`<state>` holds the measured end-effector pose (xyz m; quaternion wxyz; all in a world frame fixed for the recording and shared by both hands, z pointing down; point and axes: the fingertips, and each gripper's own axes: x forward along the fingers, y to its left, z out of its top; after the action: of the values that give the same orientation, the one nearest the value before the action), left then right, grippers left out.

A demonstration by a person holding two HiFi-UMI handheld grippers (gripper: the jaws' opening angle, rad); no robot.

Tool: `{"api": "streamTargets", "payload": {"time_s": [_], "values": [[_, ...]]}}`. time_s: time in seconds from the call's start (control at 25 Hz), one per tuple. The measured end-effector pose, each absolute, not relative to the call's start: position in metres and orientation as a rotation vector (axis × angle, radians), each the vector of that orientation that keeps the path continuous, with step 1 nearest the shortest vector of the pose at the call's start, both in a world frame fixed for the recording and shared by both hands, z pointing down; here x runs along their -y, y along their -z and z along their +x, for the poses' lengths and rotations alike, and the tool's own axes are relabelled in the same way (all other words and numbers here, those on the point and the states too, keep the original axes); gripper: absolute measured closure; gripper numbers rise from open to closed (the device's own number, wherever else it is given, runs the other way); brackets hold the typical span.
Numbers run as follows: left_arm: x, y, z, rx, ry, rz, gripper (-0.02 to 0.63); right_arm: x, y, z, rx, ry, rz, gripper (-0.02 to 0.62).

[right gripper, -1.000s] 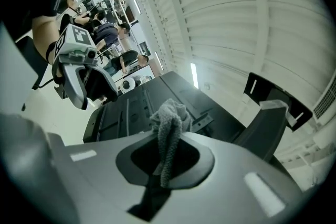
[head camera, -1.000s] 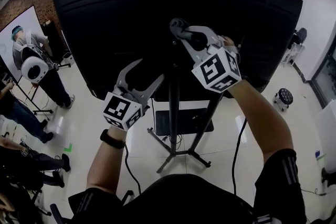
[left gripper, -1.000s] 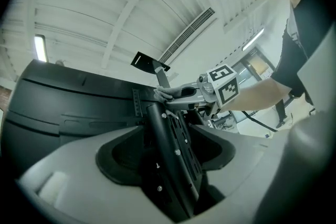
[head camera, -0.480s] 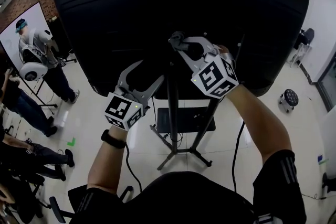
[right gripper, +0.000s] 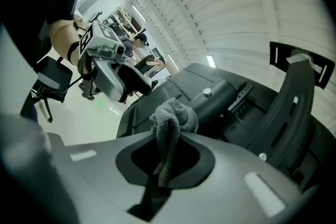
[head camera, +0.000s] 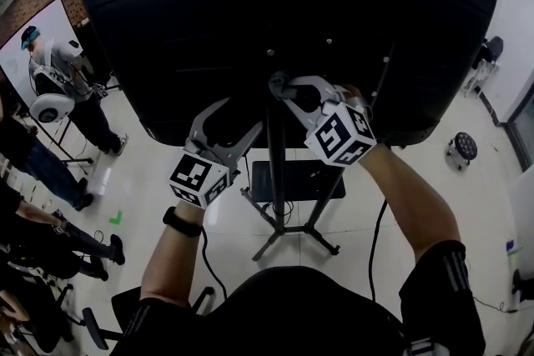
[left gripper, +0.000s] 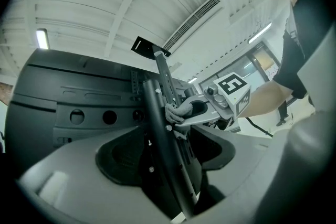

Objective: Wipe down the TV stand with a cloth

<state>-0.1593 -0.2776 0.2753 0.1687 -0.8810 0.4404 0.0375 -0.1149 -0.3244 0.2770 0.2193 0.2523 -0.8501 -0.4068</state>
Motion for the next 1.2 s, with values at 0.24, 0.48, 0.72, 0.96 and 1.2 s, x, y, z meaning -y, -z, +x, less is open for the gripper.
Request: {"api": "streamTargets", "payload": {"time_s": [0.24, 0.48, 0.72, 0.96, 1.2], "values": [[0.278, -0.298, -0.155, -1.241, -0.082, -2.559, 0.304, 0.322, -0.299, -0.118, 2.368, 1.074, 0.693, 0.572], [0.276, -0.321, -0.148, -1.226, -0.043, -2.63, 0.304, 0.317, -0.314, -0.122, 2.362, 1.056, 0.662, 0.572], [0.274, -0.335, -0.147, -1.223, -0.051, -2.664, 0.304, 0.313, -0.344, -0.131, 2.322, 1.037, 0.634, 0.572], [0.276, -0.358, -0.147, -1.252, -0.022, -2.686, 0.304, 0.31, -0.38, -0.136, 2.301, 1.003, 0.592, 0.572], [0.279, -0.399, -0.149, -1.303, 0.056, -2.737, 0.304, 0.309, -0.419, -0.136, 2.316, 0.935, 0.533, 0.572]]}}
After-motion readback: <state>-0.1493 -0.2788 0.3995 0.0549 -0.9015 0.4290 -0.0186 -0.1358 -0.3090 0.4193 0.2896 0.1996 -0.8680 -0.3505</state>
